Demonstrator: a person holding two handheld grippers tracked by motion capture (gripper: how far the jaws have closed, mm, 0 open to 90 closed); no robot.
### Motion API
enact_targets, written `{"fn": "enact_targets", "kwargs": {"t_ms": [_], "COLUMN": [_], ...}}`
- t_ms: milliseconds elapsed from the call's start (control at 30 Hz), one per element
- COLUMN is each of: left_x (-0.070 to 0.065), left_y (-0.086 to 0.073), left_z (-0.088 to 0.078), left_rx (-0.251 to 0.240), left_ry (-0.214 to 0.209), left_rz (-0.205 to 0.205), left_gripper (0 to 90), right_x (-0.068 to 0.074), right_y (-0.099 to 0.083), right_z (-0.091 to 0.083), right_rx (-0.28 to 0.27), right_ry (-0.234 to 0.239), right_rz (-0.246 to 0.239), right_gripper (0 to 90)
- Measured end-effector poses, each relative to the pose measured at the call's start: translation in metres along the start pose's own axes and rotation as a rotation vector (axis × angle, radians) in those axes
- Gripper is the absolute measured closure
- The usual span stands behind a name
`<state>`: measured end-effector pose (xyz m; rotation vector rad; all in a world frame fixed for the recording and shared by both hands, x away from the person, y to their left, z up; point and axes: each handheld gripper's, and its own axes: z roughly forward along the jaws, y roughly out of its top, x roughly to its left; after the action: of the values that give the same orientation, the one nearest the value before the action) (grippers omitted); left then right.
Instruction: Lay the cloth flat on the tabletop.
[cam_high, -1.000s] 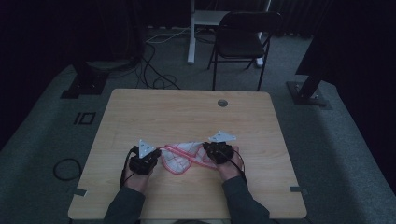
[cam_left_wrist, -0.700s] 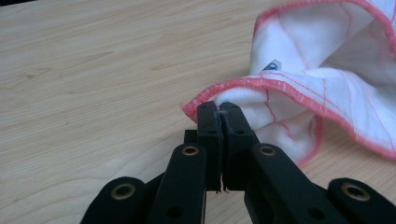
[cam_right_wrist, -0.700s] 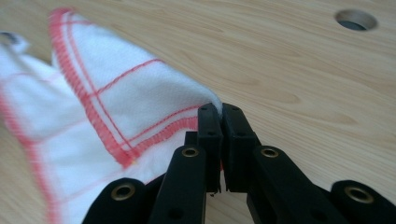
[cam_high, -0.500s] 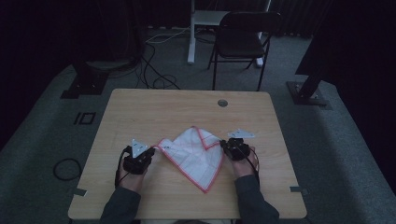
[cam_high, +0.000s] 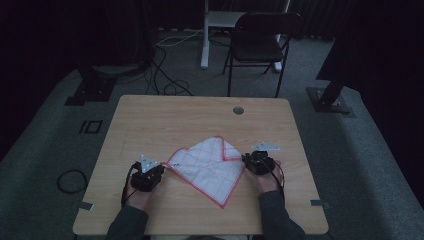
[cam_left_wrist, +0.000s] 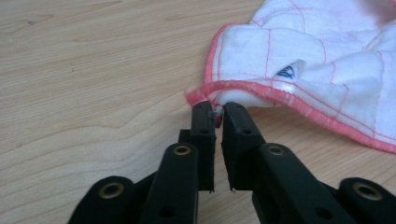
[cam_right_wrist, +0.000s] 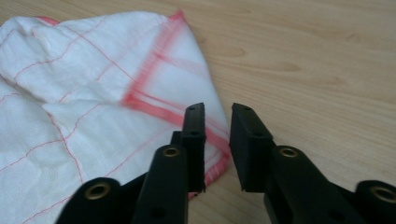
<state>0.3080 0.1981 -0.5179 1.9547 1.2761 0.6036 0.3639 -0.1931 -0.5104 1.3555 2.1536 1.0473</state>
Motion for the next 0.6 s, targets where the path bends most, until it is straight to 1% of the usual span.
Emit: {"fn": "enact_targets", "kwargs": {"t_ms": [33,67,100,133,267,300,400,433,467,533,567,600], "left_x": [0.001,0.002,0.002,0.002,0.000,-0.004,-0.009,-0.011,-0.016,-0.021,-0.021,-0.025], "left_y": [0.001,0.002,0.004,0.005,0.008,0.010,0.011,0.012,0.014,0.017,0.017,0.019], "left_z": [-0.001,-0.003,-0.006,-0.008,-0.011,-0.011,-0.010,-0.009,-0.006,-0.004,-0.004,-0.001], "left_rx": [-0.008,-0.014,-0.031,-0.037,-0.046,-0.047,-0.048,-0.047,-0.046,-0.046,-0.046,-0.041], "left_ry": [0.005,0.007,0.013,0.015,0.003,-0.007,-0.022,-0.029,-0.039,-0.050,-0.050,-0.055], "left_rz": [-0.003,-0.007,-0.011,-0.011,-0.010,-0.002,0.010,0.018,0.030,0.040,0.040,0.054], "left_gripper": [79.9,79.9,79.6,79.4,78.8,78.7,78.6,78.5,78.3,77.8,77.7,77.3], "right_x": [0.002,0.002,0.006,0.008,0.016,0.018,0.022,0.025,0.026,0.030,0.030,0.033], "right_y": [0.001,0.001,0.002,0.003,0.008,0.009,0.012,0.014,0.014,0.016,0.016,0.017], "right_z": [-0.002,-0.002,-0.002,-0.001,0.004,0.006,0.010,0.014,0.017,0.022,0.022,0.028], "right_rx": [-0.019,-0.019,-0.025,-0.029,-0.032,-0.034,-0.032,-0.033,-0.029,-0.017,-0.017,-0.006], "right_ry": [0.003,0.003,0.006,0.014,0.037,0.039,0.045,0.048,0.053,0.056,0.056,0.058], "right_rz": [-0.018,-0.018,-0.038,-0.047,-0.071,-0.076,-0.086,-0.091,-0.091,-0.096,-0.096,-0.103], "right_gripper": [72.1,72.1,70.9,70.7,70.5,70.5,70.7,71.1,71.1,71.2,71.2,71.0]}}
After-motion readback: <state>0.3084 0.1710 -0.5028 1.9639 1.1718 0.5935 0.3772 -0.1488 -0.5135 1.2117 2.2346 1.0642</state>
